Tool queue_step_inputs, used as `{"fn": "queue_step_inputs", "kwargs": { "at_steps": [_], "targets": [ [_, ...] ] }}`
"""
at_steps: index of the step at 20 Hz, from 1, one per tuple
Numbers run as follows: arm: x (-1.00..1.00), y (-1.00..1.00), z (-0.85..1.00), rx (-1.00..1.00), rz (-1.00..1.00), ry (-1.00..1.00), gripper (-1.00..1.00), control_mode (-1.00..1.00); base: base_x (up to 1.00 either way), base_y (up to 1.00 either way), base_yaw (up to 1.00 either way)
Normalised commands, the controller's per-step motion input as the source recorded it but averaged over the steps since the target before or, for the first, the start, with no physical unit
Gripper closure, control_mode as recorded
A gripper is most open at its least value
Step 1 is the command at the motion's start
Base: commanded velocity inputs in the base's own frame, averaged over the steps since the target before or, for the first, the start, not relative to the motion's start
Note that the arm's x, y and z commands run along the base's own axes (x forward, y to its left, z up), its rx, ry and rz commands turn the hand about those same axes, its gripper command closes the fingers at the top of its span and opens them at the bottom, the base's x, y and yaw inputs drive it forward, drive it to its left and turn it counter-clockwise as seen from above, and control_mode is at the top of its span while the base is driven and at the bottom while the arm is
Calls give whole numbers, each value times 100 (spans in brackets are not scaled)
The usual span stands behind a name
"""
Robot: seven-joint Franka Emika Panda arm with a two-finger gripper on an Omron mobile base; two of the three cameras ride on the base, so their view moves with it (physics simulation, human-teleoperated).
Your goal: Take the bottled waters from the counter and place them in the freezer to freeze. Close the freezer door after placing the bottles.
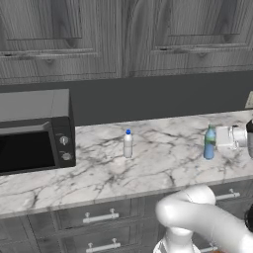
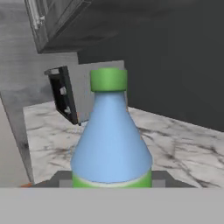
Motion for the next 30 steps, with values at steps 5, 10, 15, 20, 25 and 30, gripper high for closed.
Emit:
{"fn": "queue_step_inputs", "kwargs": {
  "at_steps": [5,10,15,20,25,30],
  "targets": [
    [-3,0,94,-4,-56,27,100,-100,0,0,0],
    [-3,4,34,-7,-64,24,100,-100,0,0,0],
    [-26,25,2,-1,-71,0,100,-100,0,0,0],
    [-29,55,10,-13,-55,1,100,-100,0,0,0],
    [-16,55,26,-29,-34,5,100,-100,0,0,0],
    [-32,30,23,-26,3,-2,100,-100,0,0,0]
  ]
}}
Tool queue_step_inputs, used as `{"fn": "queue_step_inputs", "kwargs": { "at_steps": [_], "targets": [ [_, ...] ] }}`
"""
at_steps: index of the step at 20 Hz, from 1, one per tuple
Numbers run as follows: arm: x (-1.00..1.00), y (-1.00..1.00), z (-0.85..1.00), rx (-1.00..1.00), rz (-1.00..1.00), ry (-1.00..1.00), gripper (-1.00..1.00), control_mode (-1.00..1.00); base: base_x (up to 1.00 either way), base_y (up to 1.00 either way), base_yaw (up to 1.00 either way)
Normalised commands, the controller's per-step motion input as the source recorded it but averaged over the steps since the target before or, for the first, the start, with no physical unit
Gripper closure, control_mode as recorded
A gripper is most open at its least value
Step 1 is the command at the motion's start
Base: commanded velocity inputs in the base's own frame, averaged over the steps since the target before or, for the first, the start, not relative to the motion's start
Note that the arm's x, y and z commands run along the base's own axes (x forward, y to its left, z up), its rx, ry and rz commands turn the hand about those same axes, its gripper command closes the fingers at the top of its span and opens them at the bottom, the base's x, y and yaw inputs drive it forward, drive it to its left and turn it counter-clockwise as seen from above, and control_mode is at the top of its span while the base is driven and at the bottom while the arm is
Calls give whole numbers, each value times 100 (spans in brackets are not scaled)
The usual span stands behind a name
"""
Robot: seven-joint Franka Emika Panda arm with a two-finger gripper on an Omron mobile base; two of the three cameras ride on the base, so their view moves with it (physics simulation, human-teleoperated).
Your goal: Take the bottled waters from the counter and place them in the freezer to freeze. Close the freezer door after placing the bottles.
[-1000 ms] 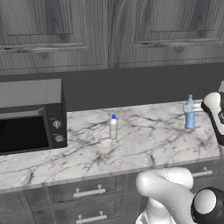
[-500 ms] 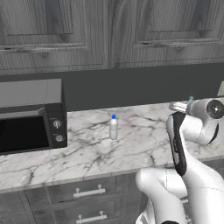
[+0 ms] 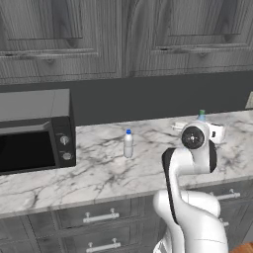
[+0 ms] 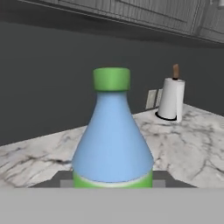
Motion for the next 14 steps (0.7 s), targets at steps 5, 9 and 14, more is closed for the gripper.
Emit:
{"fn": "queue_step_inputs", "kwargs": {
  "at_steps": [5,9,14],
  "targets": [
    [-78,14,0,0,20,-9,100,-100,0,0,0],
    [-80,43,13,-1,20,-8,100,-100,0,0,0],
    [-97,47,10,-4,19,-7,100,-100,0,0,0]
  ]
}}
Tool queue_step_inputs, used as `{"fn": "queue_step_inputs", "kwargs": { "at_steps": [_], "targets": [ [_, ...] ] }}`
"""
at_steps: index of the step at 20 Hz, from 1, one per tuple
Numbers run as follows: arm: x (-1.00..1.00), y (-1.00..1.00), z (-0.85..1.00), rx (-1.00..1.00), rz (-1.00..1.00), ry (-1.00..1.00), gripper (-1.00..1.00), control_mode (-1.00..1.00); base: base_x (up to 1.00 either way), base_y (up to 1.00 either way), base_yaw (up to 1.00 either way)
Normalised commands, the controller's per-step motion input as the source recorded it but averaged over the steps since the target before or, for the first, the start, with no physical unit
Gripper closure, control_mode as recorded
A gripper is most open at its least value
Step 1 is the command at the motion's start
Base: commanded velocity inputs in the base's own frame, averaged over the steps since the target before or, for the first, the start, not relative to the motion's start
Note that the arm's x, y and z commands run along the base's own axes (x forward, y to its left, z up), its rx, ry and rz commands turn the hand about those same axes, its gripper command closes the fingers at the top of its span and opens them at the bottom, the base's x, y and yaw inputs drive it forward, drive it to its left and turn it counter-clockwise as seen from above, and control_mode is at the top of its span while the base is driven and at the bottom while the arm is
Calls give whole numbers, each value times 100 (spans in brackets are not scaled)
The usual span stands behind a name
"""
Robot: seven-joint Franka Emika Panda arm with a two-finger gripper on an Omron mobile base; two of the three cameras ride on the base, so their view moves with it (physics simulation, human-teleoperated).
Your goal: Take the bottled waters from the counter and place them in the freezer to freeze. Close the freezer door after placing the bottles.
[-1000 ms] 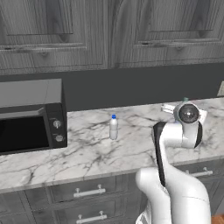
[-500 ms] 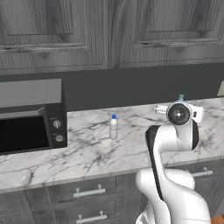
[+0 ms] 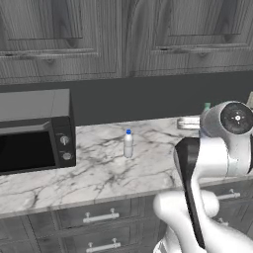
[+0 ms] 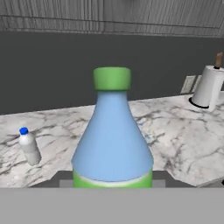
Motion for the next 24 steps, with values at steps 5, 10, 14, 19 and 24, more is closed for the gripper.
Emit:
{"fn": "queue_step_inputs", "kwargs": {
  "at_steps": [5,10,14,19,24],
  "targets": [
    [-99,21,1,0,13,-15,100,-100,0,0,0],
    [-97,8,0,0,8,-22,100,-100,0,0,0],
    [-53,0,-12,0,2,-32,100,-100,0,0,0],
    [-25,0,-16,0,3,-39,100,-100,0,0,0],
    [-15,16,-10,-8,5,-37,100,-100,0,0,0]
  ]
}}
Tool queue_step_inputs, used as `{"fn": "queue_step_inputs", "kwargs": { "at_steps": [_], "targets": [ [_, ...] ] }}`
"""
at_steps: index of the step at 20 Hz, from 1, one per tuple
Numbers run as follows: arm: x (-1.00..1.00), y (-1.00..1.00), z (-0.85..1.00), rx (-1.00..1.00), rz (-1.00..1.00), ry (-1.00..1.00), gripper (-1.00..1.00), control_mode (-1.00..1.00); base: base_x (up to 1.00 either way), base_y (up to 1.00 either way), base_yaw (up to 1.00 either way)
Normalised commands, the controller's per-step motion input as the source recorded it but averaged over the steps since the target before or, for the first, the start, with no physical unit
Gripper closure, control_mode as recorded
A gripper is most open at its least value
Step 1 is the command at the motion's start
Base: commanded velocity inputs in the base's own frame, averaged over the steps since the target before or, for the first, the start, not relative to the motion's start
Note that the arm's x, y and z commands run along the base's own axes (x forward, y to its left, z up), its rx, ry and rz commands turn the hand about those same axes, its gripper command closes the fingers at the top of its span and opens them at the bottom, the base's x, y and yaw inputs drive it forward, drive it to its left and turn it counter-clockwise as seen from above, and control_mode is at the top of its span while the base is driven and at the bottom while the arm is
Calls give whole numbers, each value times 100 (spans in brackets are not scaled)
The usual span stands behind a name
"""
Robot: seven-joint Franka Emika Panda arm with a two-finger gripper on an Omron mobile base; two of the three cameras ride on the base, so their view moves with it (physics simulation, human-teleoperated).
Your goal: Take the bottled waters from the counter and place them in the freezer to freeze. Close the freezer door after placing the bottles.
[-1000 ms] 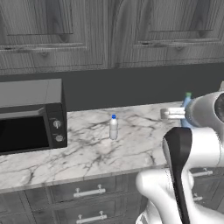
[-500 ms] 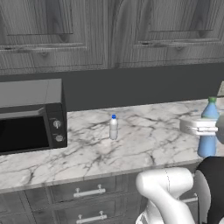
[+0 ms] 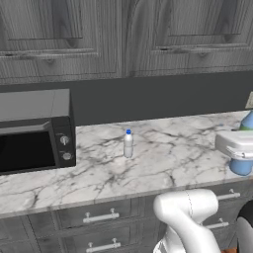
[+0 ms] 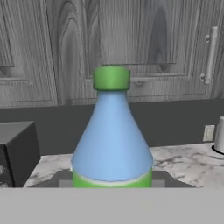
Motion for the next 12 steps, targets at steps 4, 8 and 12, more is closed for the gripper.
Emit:
{"fn": "queue_step_inputs", "kwargs": {
  "at_steps": [4,8,12],
  "targets": [
    [-33,13,-12,-10,4,-27,100,-100,0,0,0],
    [-4,0,-25,-2,0,-16,100,-100,0,0,0],
    [0,0,-12,0,0,-5,100,-100,0,0,0]
  ]
}}
